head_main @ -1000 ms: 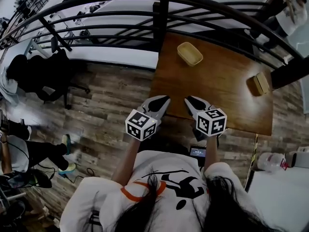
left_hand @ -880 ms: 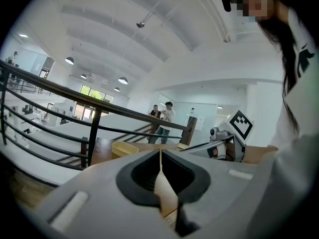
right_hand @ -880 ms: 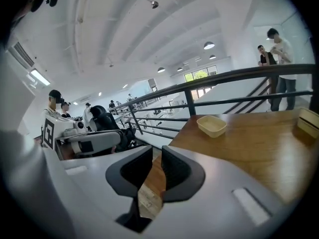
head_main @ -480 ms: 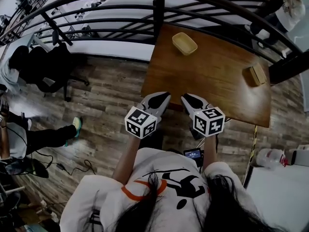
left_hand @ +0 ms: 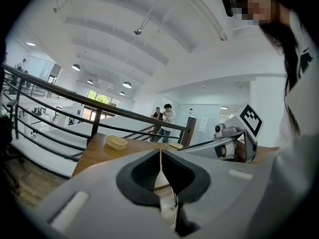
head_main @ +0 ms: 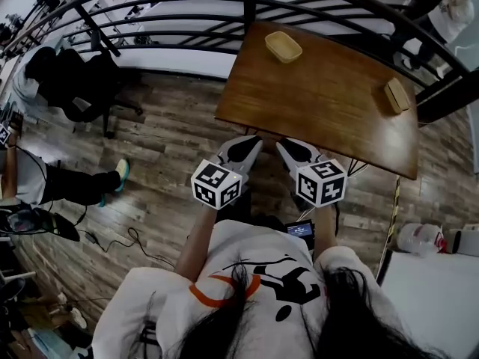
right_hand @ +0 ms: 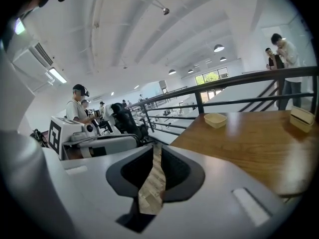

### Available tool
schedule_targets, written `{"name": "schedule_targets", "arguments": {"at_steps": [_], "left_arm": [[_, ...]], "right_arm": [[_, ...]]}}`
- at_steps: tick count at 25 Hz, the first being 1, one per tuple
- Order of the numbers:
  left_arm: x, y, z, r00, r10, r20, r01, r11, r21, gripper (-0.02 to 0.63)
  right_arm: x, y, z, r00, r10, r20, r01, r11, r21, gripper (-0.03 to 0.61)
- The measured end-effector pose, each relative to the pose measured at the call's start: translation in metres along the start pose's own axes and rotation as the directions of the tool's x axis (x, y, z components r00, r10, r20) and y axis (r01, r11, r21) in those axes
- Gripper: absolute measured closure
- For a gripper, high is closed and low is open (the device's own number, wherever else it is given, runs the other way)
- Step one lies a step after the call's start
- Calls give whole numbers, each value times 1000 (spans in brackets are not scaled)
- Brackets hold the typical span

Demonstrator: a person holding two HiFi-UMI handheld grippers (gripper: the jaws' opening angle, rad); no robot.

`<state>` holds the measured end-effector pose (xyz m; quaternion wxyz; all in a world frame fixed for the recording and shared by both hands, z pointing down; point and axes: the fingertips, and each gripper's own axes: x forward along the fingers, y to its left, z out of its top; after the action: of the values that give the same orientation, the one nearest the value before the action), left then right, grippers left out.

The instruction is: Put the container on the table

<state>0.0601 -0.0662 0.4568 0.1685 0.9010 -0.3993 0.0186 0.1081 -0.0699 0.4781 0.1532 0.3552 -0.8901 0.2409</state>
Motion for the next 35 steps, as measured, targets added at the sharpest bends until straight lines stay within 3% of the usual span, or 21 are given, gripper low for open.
{"name": "schedule_targets", "arguments": {"at_steps": [18, 35], "left_arm": [[-40, -65, -29, 1000, 8, 9, -8, 1000, 15, 614], [-61, -80, -36, 1000, 9, 11, -9, 1000, 29, 614]], "right_arm": [[-60, 38, -50, 1000, -6, 13, 7, 999, -32, 550], [-69, 60, -63, 1000, -9, 7, 9, 996, -89, 555]]}}
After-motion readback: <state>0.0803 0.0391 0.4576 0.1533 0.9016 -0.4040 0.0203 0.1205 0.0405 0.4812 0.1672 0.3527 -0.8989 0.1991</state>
